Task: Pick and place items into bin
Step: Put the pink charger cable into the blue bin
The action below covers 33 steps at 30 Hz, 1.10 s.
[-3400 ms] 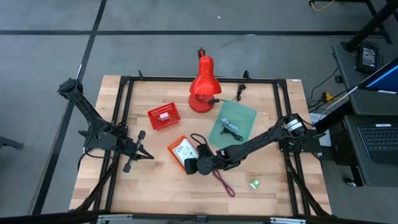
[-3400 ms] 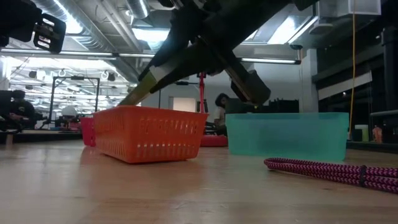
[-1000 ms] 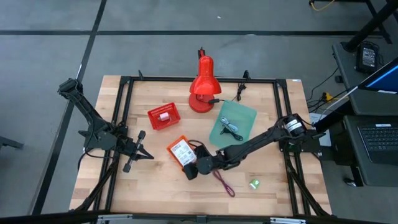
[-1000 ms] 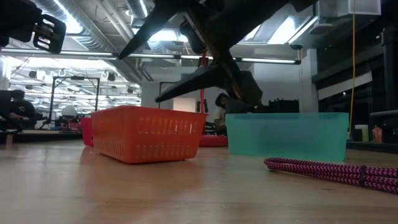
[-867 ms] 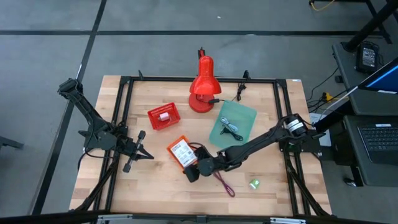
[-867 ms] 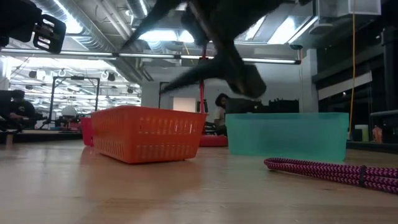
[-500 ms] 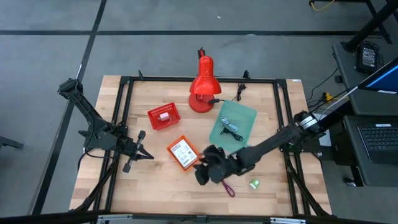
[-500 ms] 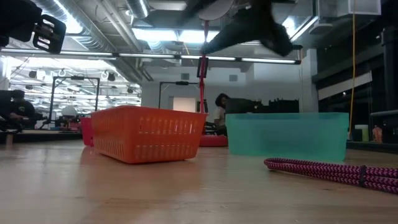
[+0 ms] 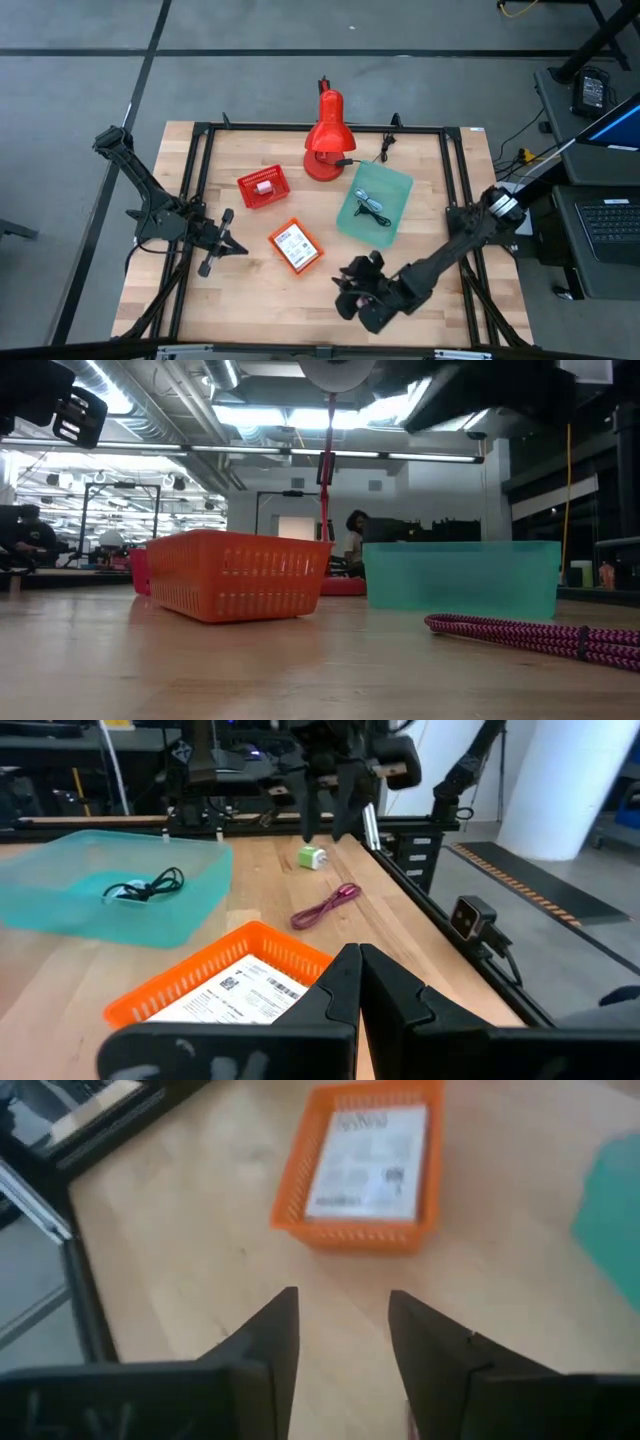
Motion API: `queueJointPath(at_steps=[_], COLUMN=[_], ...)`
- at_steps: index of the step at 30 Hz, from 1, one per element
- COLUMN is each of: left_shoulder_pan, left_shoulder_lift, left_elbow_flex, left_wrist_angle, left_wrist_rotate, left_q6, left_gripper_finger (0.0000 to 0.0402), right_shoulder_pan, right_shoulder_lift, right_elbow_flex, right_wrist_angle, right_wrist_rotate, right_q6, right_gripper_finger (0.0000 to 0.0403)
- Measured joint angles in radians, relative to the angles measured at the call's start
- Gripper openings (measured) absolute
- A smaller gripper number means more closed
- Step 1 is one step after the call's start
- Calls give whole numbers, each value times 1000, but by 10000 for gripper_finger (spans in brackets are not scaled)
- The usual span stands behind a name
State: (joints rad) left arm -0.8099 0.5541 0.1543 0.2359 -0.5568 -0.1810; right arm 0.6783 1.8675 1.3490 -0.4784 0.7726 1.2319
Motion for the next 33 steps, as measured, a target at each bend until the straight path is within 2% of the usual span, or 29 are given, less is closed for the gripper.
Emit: queueJointPath(at_steps=[3, 10, 17, 29, 33], left_shoulder_pan=[0, 0, 0, 0, 0], left_shoulder_lift=[0, 0, 0, 0, 0], left_elbow_flex=[0, 0, 0, 0, 0], left_wrist_angle=[0, 0, 0, 0, 0], left_wrist_rotate=[-8, -10, -59, -71, -99], left_q6=[0, 0, 0, 1, 2], left_gripper_finger=[2, 2, 2, 2, 2], right_shoulder_pan=[40, 67, 55, 29, 29], right_shoulder_lift=[0, -4, -4, -3, -3], right_elbow_flex=[-27, -34, -34, -34, -66], right_wrist_angle=[-8, -32, -125, -183, -146], right_wrist_rotate=[4, -203, -297, -330, -339], right_q6=[67, 148, 151, 99, 100], right_gripper_finger=[132, 131, 132, 132, 132])
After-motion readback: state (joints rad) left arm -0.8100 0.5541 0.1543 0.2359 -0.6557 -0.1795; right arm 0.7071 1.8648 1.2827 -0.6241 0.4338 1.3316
